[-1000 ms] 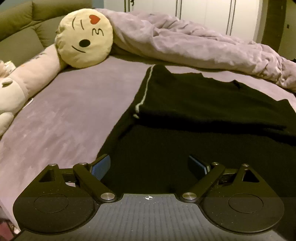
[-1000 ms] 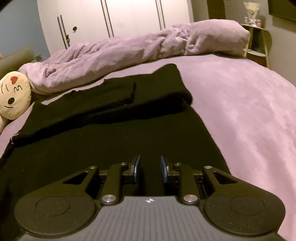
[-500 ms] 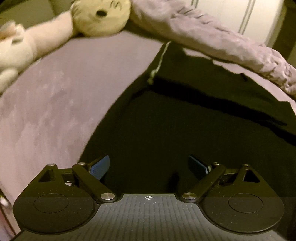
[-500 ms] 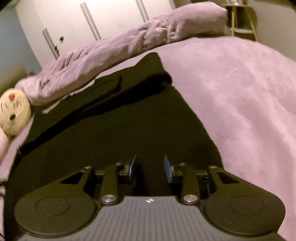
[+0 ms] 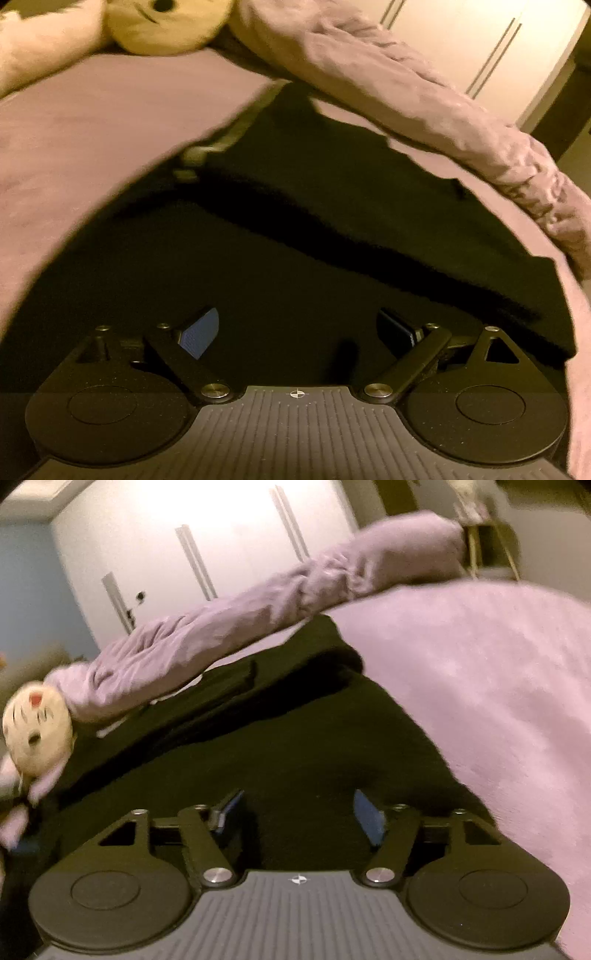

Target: Fold small clothes

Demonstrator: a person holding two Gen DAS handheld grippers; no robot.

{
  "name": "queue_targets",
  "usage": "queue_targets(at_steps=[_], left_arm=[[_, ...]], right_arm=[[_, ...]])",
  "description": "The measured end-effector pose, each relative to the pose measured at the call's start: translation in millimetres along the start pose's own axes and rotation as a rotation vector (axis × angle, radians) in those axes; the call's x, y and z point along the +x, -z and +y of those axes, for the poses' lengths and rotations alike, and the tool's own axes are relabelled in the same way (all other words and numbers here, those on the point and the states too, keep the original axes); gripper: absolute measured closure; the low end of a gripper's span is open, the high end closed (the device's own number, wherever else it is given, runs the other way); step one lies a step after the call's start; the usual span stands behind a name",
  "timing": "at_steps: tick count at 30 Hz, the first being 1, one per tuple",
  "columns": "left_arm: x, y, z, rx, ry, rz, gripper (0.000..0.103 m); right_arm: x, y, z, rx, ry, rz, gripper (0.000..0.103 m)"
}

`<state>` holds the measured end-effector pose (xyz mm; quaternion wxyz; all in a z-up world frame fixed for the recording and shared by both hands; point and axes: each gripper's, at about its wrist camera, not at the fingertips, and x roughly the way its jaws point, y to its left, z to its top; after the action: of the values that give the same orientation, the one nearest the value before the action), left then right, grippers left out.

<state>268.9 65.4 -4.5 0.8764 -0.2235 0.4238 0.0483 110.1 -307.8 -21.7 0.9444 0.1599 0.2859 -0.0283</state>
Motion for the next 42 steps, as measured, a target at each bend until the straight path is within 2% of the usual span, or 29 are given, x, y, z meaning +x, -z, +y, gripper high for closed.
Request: queue_targets(at_steps=[3, 5, 8, 10, 14, 16, 17, 20, 23, 26, 28, 30, 31, 32, 33, 35, 37, 39, 42], left_arm=[[23, -3, -35, 0.005, 0.047, 0.007, 0.008], [34, -3, -59, 0.047, 0.058, -0.004, 0.009], [47, -5, -87, 0.059, 0.078, -0.005, 0.012], [58, -5, -99, 0.027, 0.135, 0.037, 0.017], [68, -3, -117, 0.023, 0.149, 0.031, 0.018], [73, -5, -123, 0.025, 0.135, 0.024, 0.033], [76, -6, -124, 0.02, 0.133, 0.027, 0.051], [81, -13, -121, -0.012, 0.101, 0.019, 0.077], [75, -17, -116, -0.007, 0.114, -0.011, 0.084], [65, -16, -119, 0.072, 0.089, -0.066, 0.085], [63, -14, -123, 0.122, 0.074, -0.077, 0.085], [71, -9, -130, 0.182, 0.034, -0.018, 0.062], [72, -6, -131, 0.209, 0.024, -0.003, 0.059], [67, -2, -131, 0.235, 0.03, -0.027, 0.051], [62, 0, -131, 0.256, 0.029, -0.041, 0.032], [49, 6, -125, 0.25, 0.021, -0.043, 0.015], [37, 16, -111, 0.241, 0.054, -0.004, 0.014], [27, 28, -98, 0.267, 0.025, 0.033, 0.014], [-2, 48, -68, 0.317, -0.017, 0.019, 0.006]], right_arm=[[3, 13, 14, -0.118, 0.007, -0.032, 0.018], [4, 14, 14, -0.123, -0.005, -0.035, 0.014], [3, 15, 11, -0.105, -0.037, -0.048, 0.011], [3, 16, 7, -0.09, -0.06, -0.058, 0.01], [2, 19, 5, -0.079, -0.081, -0.071, 0.008], [2, 19, 5, -0.076, -0.086, -0.076, 0.008], [2, 20, 4, -0.073, -0.09, -0.078, 0.008], [0, 20, 3, -0.067, -0.096, -0.082, 0.008], [0, 20, 3, -0.066, -0.096, -0.083, 0.008], [0, 20, 3, -0.066, -0.096, -0.083, 0.008], [0, 20, 3, -0.066, -0.096, -0.083, 0.008], [0, 20, 3, -0.068, -0.096, -0.083, 0.007], [0, 20, 4, -0.07, -0.095, -0.082, 0.007], [0, 20, 5, -0.073, -0.093, -0.081, 0.007], [0, 20, 5, -0.076, -0.092, -0.081, 0.006], [-1, 21, 6, -0.079, -0.089, -0.079, 0.006], [-1, 21, 6, -0.081, -0.088, -0.078, 0.006], [-1, 20, 8, -0.087, -0.084, -0.074, 0.006], [1, 18, 13, -0.111, -0.069, -0.053, 0.006]])
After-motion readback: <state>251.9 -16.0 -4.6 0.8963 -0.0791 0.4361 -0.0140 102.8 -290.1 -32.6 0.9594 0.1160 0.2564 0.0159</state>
